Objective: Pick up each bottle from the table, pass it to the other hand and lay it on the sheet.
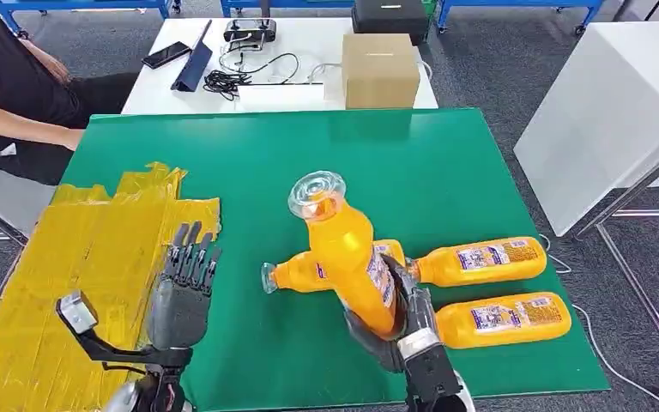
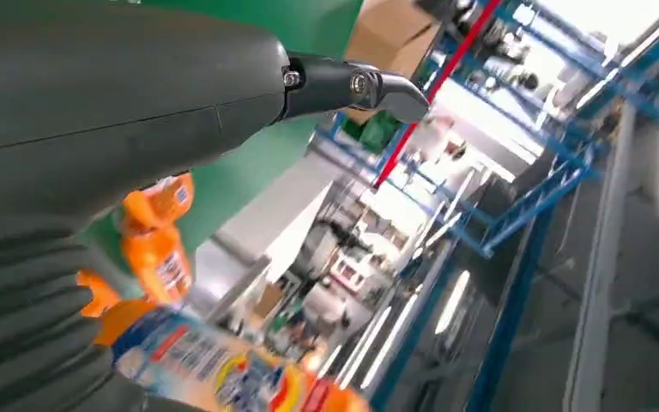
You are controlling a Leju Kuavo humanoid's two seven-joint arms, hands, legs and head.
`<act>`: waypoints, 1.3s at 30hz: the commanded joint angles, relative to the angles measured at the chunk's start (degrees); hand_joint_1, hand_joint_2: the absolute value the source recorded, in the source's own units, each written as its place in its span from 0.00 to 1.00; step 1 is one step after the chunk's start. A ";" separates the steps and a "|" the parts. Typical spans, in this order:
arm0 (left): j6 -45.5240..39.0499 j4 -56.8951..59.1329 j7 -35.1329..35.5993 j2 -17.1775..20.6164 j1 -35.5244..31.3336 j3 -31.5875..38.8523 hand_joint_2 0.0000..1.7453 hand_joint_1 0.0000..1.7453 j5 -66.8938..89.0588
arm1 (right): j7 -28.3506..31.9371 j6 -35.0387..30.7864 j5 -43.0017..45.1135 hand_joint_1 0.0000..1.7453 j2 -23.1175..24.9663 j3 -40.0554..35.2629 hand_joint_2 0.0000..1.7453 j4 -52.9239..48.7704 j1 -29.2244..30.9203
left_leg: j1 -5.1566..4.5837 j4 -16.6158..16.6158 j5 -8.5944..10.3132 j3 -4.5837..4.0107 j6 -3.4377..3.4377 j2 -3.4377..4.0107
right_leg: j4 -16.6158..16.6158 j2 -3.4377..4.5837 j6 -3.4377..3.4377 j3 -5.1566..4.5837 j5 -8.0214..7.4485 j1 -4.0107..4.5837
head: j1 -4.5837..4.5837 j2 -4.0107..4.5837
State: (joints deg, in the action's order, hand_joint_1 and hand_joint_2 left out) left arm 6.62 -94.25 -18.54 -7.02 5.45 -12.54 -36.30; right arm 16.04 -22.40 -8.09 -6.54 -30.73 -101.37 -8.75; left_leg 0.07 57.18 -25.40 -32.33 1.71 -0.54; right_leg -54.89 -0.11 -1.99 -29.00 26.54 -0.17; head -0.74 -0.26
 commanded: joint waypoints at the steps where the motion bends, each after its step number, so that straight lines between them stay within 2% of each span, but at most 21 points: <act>1: 4.14 5.63 1.54 3.83 -2.62 -6.24 1.00 0.00 -0.74 | -0.53 3.43 0.23 1.00 5.09 1.47 1.00 8.57 6.59 | 0.02 -0.08 0.02 0.13 -0.06 0.09 | 0.09 0.06 0.03 0.13 -0.04 0.02 | -0.02 0.00; 10: 5.58 7.60 1.97 3.46 -4.80 -7.88 1.00 0.00 -0.31 | -5.60 7.26 -1.19 1.00 4.74 -1.50 1.00 15.48 12.42 | 0.09 -0.12 0.03 0.20 -0.13 0.22 | 0.18 0.17 0.05 0.19 -0.10 0.09 | -0.02 0.00; 16: 6.01 8.36 2.16 3.40 -5.74 -7.42 1.00 0.00 -0.03 | -12.10 13.19 -5.48 1.00 4.19 -7.28 1.00 21.28 18.14 | 0.08 -0.13 0.05 0.18 -0.13 0.33 | 0.16 0.28 0.05 0.14 -0.13 0.08 | -0.02 0.00; 18: 6.47 8.48 2.39 3.28 -5.91 -7.28 1.00 0.00 0.01 | -13.05 14.12 -6.22 1.00 4.13 -8.47 1.00 22.40 19.57 | 0.03 -0.05 0.03 0.10 -0.05 0.16 | 0.07 0.14 0.01 0.11 -0.06 0.03 | 0.00 0.00; 24: 6.71 8.45 2.49 3.32 -5.90 -7.33 1.00 0.00 0.09 | -13.67 14.71 -6.65 1.00 3.85 -9.02 1.00 22.46 20.01 | 0.02 -0.03 0.03 0.06 -0.04 0.08 | 0.04 0.07 0.00 0.09 -0.04 0.02 | -0.02 0.00; 39: 12.08 12.58 4.18 3.49 -6.88 -3.51 1.00 0.00 -1.84 | -19.66 24.16 -12.26 1.00 2.42 -21.16 1.00 22.95 27.98 | 0.04 -0.07 0.03 0.13 -0.09 0.16 | 0.07 0.12 0.02 0.13 -0.04 0.04 | -0.02 0.00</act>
State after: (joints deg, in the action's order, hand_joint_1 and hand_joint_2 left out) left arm 16.35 -87.67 -15.26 -4.44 1.08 -18.05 -37.25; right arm -2.01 -1.55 -19.39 -2.16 -43.15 -82.18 12.82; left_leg 0.07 57.19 -25.35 -32.37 1.70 -0.55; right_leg -54.92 -0.11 -2.00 -29.00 26.52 -0.16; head -0.76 -0.26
